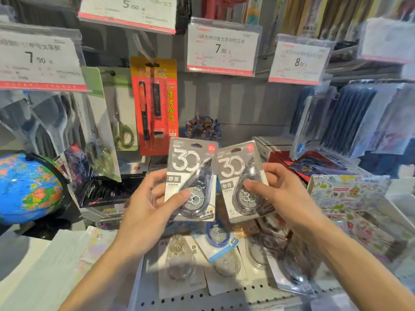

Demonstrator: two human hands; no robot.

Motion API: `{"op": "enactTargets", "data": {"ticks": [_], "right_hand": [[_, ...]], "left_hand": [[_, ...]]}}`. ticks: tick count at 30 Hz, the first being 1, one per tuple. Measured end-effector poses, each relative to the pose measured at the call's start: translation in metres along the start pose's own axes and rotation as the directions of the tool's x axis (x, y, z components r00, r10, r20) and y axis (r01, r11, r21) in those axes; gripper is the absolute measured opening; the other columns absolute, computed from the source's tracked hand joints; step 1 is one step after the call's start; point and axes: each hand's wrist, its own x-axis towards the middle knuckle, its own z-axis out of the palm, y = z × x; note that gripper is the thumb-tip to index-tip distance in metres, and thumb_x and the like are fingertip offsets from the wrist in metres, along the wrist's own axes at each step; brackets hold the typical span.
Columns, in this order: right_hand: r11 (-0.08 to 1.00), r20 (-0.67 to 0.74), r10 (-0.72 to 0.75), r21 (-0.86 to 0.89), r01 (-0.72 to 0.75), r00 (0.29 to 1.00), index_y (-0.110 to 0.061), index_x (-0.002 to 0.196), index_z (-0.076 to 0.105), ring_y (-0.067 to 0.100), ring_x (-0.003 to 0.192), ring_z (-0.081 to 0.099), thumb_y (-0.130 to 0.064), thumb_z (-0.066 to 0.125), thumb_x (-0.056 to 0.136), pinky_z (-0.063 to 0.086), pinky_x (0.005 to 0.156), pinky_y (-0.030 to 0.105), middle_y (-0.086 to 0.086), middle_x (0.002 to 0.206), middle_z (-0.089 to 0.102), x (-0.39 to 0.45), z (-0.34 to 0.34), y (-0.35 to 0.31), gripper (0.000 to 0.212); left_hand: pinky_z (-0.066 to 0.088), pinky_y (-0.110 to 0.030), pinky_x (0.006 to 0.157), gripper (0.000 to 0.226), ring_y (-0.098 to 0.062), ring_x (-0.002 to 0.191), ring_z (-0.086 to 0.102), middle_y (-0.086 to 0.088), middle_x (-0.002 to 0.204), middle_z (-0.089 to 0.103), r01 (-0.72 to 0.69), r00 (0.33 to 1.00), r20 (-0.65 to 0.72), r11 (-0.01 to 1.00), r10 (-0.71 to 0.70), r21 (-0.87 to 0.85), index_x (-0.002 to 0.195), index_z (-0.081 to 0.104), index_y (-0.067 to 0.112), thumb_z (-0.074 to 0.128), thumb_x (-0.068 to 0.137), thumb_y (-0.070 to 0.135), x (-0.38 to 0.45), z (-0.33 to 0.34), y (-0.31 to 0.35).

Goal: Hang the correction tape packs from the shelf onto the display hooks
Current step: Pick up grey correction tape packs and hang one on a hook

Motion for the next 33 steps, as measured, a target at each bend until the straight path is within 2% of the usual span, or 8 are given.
{"op": "enactTargets", "data": {"ticks": [5,9,12,17,23,25,28,33], "right_hand": [[0.994,-0.03,-0.108,0.03,0.109,0.994,-0.017,0.124,0.058,0.029,0.096,0.079,-0.013,0.08,0.089,0.063,0.081,0.039,-0.001,0.101,0.084,-0.005,-0.039,-0.025,0.042],[0.978,-0.036,-0.203,0.039,0.204,0.979,-0.021,0.124,0.057,0.018,0.091,0.08,-0.014,0.079,0.09,0.064,0.077,0.034,-0.003,0.102,0.083,-0.004,-0.088,-0.038,0.041],[0.963,-0.014,-0.266,0.032,0.266,0.964,-0.027,0.122,0.058,0.018,0.09,0.08,-0.02,0.08,0.09,0.063,0.07,0.028,-0.006,0.103,0.083,-0.004,-0.133,-0.043,0.039],[0.943,0.028,-0.332,0.026,0.332,0.943,-0.034,0.121,0.057,0.01,0.089,0.08,-0.027,0.079,0.091,0.058,0.069,0.021,-0.013,0.103,0.082,0.0,-0.198,-0.045,0.038],[0.92,0.074,-0.386,0.106,0.377,0.92,-0.044,0.112,0.057,0.006,0.085,0.079,-0.024,0.079,0.091,0.056,0.064,0.011,-0.017,0.1,0.081,0.012,-0.229,-0.046,0.036],[0.917,0.083,-0.389,0.127,0.378,0.917,-0.047,0.11,0.057,0.007,0.087,0.079,-0.026,0.08,0.091,0.058,0.065,0.013,-0.015,0.102,0.081,0.015,-0.233,-0.044,0.037],[0.917,0.096,-0.386,0.148,0.37,0.917,-0.046,0.114,0.059,0.013,0.091,0.08,-0.03,0.082,0.089,0.061,0.068,0.021,-0.01,0.106,0.082,0.019,-0.235,-0.039,0.037],[0.915,0.095,-0.391,0.144,0.376,0.915,-0.05,0.112,0.059,0.013,0.091,0.081,-0.033,0.081,0.088,0.061,0.076,0.032,-0.011,0.106,0.082,0.023,-0.233,-0.032,0.037]], "left_hand": [[0.062,-0.025,0.075,0.055,-0.016,0.094,0.079,0.001,0.109,0.082,-0.118,0.993,0.0,0.993,0.118,0.028,0.12,0.06,0.03,0.085,0.072,0.035,0.004,0.04,0.028],[0.062,-0.037,0.081,0.056,-0.019,0.098,0.079,0.0,0.111,0.081,-0.193,0.981,-0.018,0.98,0.195,0.054,0.121,0.062,0.032,0.084,0.07,0.04,0.002,0.081,0.044],[0.062,-0.029,0.075,0.045,-0.016,0.094,0.079,0.002,0.109,0.082,-0.253,0.966,-0.037,0.965,0.256,0.077,0.114,0.066,0.039,0.083,0.073,0.033,-0.001,0.12,0.052],[0.057,-0.016,0.072,0.051,-0.007,0.091,0.078,0.013,0.11,0.081,-0.284,0.951,-0.069,0.938,0.303,0.197,0.122,0.06,0.034,0.086,0.08,0.038,-0.005,0.185,0.073],[0.058,-0.022,0.072,0.046,-0.004,0.093,0.077,0.019,0.108,0.08,-0.274,0.935,-0.132,0.906,0.33,0.322,0.128,0.056,0.027,0.077,0.088,0.023,-0.003,0.221,0.099],[0.059,-0.018,0.066,0.042,-0.003,0.09,0.077,0.019,0.105,0.08,-0.278,0.925,-0.151,0.893,0.348,0.353,0.124,0.057,0.029,0.077,0.088,0.019,-0.003,0.221,0.107],[0.056,-0.012,0.06,0.044,-0.001,0.088,0.077,0.023,0.102,0.08,-0.273,0.918,-0.159,0.87,0.363,0.41,0.118,0.056,0.041,0.078,0.082,0.032,-0.004,0.219,0.12],[0.058,-0.015,0.063,0.043,0.001,0.096,0.075,0.027,0.109,0.077,-0.278,0.913,-0.139,0.835,0.383,0.475,0.111,0.054,0.056,0.079,0.08,0.04,-0.001,0.214,0.135]]}}
